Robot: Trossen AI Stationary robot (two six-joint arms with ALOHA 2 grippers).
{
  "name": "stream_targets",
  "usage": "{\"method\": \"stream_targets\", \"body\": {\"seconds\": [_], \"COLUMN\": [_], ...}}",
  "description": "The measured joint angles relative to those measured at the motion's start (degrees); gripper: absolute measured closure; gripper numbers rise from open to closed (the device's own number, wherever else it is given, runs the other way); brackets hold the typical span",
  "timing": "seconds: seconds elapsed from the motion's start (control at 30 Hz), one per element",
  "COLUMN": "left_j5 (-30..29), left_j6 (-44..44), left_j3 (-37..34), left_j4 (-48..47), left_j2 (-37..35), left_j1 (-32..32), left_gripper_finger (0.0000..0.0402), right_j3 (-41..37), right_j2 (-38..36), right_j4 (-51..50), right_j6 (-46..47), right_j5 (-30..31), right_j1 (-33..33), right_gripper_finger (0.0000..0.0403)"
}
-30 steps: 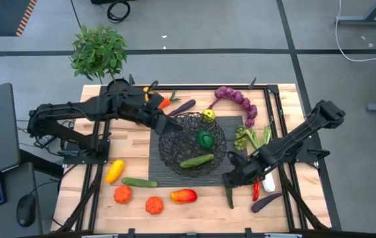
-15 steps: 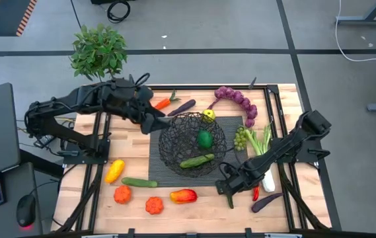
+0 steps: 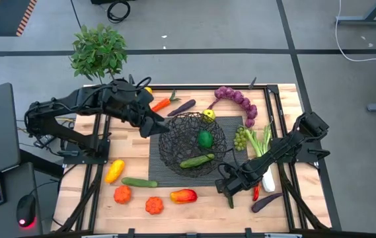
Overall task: Build produce basket
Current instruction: Put the green chili pepper into the black basket
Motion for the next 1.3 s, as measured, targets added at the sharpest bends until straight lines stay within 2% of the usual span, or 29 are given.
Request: {"method": "stream_targets", "body": {"seconds": [0.27,0.43,0.53,0.67,0.77,0.87,0.97,1.03,1.17,1.3], "left_j5": [-0.91,-0.88,-0.86,-0.86,-0.87,-0.87,-0.81,-0.8,-0.82,-0.78], "left_j6": [-1.84,-2.74,-3.78,-4.0,-5.9,-6.27,-3.47,-3.16,-3.45,-3.43], "left_j3": [-0.02,-0.04,-0.04,-0.04,-0.04,-0.07,-0.07,-0.07,-0.07,-0.07], "left_j4": [1.33,1.38,1.38,1.38,1.4,1.65,2.08,2.14,2.19,2.44], "left_j2": [0.02,0.01,0.02,0.01,0.0,0.0,0.0,0.0,0.02,0.02], "left_j1": [0.43,0.3,0.3,0.3,0.32,0.38,0.38,0.38,0.38,0.55], "left_gripper_finger": [0.0019,0.0019,0.0019,0.0019,0.0019,0.0019,0.0019,0.0019,0.0019,0.0019], "right_j3": [0.0,-0.02,-0.02,-0.02,-0.01,0.0,0.0,0.0,0.0,0.0], "right_j2": [0.0,-0.73,-3.57,-9.65,-15.44,-21.22,-25.75,-27.96,-29.42,-26.49], "right_j4": [-0.71,-0.89,-0.59,-0.86,-0.76,-0.49,-0.58,-0.67,-0.68,-0.71], "right_j6": [-5.58,-8.57,-10.29,-10.96,-9.54,-9.14,-12.69,-14.56,-15.37,-14.29], "right_j5": [-0.75,-5.81,-8.36,-8.27,-4.61,5.09,14.37,15.66,11.3,2.45], "right_j1": [-0.03,0.33,1.17,2.0,1.99,0.8,-2.21,-4.59,-7.15,-6.25], "right_gripper_finger": [0.0259,0.0279,0.0286,0.0289,0.029,0.0292,0.0294,0.0294,0.0294,0.0289]}}
